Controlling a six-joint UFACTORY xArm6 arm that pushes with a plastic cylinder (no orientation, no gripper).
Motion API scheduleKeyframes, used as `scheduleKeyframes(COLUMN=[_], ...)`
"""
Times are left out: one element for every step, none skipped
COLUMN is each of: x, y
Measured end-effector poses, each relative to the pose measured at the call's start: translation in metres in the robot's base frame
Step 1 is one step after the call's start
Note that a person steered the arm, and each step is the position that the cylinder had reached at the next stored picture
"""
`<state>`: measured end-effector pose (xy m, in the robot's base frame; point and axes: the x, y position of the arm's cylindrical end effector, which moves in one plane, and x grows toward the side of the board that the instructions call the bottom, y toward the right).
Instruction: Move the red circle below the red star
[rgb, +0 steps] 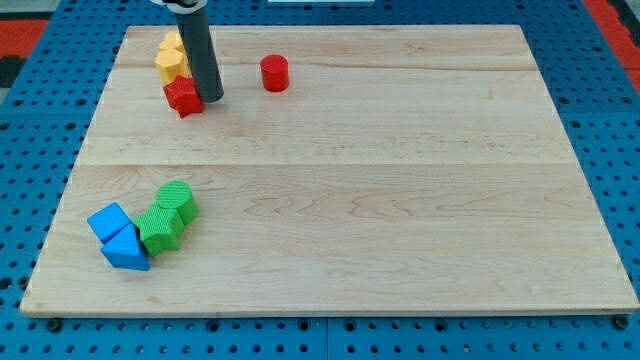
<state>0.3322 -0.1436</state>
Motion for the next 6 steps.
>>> scheduleKeyframes(x=[-0.007,-0.010,0.007,0.025,0.025,0.011], y=[-0.018,-0.025,-0.002,0.028,0.091,0.140])
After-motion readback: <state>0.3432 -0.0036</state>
